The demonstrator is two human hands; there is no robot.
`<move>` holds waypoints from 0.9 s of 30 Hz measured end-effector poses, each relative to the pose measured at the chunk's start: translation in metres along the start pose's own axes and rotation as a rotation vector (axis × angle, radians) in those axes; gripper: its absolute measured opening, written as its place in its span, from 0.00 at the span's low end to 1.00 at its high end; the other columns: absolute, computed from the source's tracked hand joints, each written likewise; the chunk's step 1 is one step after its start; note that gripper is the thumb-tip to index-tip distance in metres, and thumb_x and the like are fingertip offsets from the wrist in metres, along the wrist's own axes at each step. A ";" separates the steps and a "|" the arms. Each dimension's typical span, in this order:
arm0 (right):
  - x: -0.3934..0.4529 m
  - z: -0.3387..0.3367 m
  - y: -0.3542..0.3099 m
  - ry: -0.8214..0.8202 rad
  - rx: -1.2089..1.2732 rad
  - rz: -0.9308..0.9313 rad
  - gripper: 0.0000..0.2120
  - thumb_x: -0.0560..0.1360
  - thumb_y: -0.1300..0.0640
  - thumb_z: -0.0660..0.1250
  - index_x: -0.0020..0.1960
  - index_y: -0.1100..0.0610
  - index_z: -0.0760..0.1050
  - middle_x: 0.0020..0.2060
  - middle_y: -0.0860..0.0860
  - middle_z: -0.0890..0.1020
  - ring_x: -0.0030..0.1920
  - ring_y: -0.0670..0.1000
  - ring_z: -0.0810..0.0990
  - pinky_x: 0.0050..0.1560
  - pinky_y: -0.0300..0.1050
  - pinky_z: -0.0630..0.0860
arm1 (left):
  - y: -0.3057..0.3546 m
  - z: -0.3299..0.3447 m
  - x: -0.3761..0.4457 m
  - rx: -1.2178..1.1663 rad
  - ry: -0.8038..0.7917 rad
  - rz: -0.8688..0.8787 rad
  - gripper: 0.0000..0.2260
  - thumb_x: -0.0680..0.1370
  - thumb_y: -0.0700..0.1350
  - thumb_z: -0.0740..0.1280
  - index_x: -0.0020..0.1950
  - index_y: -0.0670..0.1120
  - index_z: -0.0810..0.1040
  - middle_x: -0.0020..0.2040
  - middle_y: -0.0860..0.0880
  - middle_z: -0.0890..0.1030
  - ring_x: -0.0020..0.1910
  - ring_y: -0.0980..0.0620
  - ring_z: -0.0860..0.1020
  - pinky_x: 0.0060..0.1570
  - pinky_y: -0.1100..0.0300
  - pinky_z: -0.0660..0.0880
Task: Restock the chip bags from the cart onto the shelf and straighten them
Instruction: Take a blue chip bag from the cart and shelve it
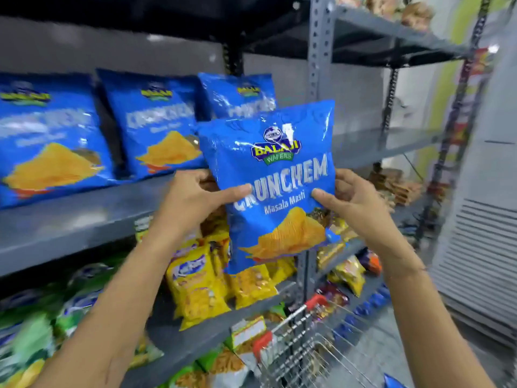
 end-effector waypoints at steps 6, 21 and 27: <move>0.061 0.095 -0.049 -0.135 0.059 -0.081 0.14 0.72 0.65 0.69 0.56 0.59 0.74 0.36 0.41 0.86 0.37 0.41 0.84 0.35 0.31 0.78 | 0.027 -0.112 -0.009 0.088 0.299 0.000 0.20 0.58 0.60 0.77 0.43 0.50 0.84 0.43 0.50 0.87 0.48 0.46 0.84 0.51 0.42 0.80; 0.121 0.302 -0.071 -0.191 0.014 -0.098 0.34 0.63 0.39 0.74 0.62 0.57 0.72 0.57 0.56 0.82 0.55 0.55 0.81 0.56 0.57 0.79 | 0.002 -0.282 0.009 0.448 0.717 -0.067 0.15 0.73 0.51 0.70 0.53 0.41 0.80 0.52 0.43 0.83 0.50 0.45 0.80 0.46 0.52 0.74; 0.118 0.321 -0.068 -0.166 -0.042 -0.065 0.26 0.73 0.51 0.70 0.66 0.62 0.68 0.59 0.54 0.77 0.60 0.53 0.76 0.53 0.44 0.72 | -0.013 -0.286 0.018 0.514 0.719 -0.127 0.18 0.75 0.51 0.66 0.57 0.39 0.73 0.57 0.39 0.80 0.57 0.39 0.77 0.54 0.48 0.74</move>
Point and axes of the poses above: each hand's wrist, its own x-axis towards the middle knuckle, its own z-axis out of the palm, y = z × x, the point moved 6 cm from there along x, towards the middle knuckle
